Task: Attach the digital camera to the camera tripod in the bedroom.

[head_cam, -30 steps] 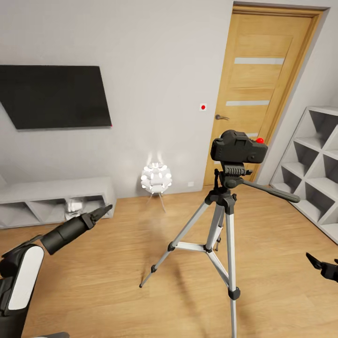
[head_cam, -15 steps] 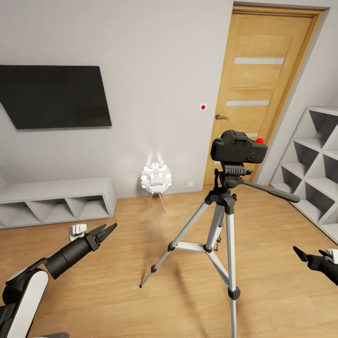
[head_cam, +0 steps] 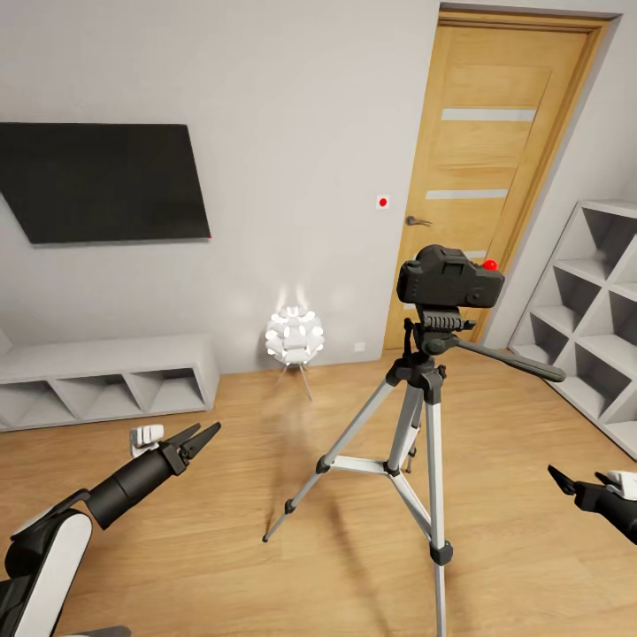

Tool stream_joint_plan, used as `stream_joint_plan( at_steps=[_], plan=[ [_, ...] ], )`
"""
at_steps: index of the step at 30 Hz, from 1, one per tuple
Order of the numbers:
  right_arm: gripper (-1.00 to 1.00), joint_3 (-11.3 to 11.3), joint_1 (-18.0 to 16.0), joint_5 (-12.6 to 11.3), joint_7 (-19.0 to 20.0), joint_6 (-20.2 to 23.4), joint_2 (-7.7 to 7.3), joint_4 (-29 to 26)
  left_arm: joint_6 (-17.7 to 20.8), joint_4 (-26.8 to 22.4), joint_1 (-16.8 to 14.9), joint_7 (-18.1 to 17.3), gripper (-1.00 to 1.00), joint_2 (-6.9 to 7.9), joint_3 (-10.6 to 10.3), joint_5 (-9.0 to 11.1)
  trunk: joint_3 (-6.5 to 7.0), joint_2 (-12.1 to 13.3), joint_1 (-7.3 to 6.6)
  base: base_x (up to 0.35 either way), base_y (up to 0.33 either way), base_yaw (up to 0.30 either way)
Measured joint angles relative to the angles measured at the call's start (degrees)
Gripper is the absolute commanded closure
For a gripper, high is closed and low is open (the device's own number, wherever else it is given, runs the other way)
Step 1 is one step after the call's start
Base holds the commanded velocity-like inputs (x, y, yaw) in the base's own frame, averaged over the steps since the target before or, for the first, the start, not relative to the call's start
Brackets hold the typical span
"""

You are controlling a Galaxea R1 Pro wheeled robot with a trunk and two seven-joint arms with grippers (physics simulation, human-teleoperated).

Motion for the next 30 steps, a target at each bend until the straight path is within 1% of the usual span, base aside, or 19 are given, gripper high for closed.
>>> stream_joint_plan(
  at_steps=[3,8,10,15,18,22,27,30],
  plan=[
    [-1.0,0.0,0.5,0.0,0.1,-0.4,1.08,1.5,-0.3,0.4,0.0,0.1,-1.0,-0.05,0.0,-0.1,0.0,0.0,0.0,0.0,0.0,0.0],
    [-1.0,0.0,0.8,0.0,-0.1,0.4,1.68,2.6,-0.9,1.3,0.1,0.2,-1.0,-0.08,-0.1,0.0,0.0,0.0,0.0,0.0,0.0,0.0],
    [-1.0,0.0,0.8,0.0,-0.2,0.7,1.76,3.0,-0.9,1.6,0.1,0.2,-1.0,-0.09,-0.1,0.0,0.0,0.0,0.0,0.0,0.0,0.0],
    [-1.0,0.0,1.0,0.0,-0.3,1.1,2.05,6.2,-1.1,2.0,0.1,0.2,-1.0,-0.35,-0.1,0.0,0.0,0.0,0.0,0.0,0.0,0.0],
    [-1.0,0.0,1.0,0.0,-0.3,1.1,2.07,6.6,-1.2,2.3,0.1,0.2,-1.0,-0.42,-0.1,0.0,0.0,0.0,0.0,0.0,0.0,0.0],
    [-1.0,0.0,0.9,0.0,-0.3,1.2,2.12,6.8,-2.4,3.3,0.2,0.1,-1.0,-0.45,-0.2,0.0,0.0,0.0,0.0,0.0,0.0,0.0],
    [-1.0,0.0,0.9,0.0,-0.3,1.2,2.12,6.9,-4.2,6.0,0.2,0.0,-1.0,-0.49,-0.3,0.0,0.0,0.0,0.0,0.0,0.0,0.0],
    [-1.0,0.0,0.9,0.0,-0.3,1.2,2.09,6.9,-4.5,6.5,0.2,-0.1,-1.0,-0.49,-0.3,0.0,0.0,0.0,0.0,0.0,0.0,0.0]
  ],
)
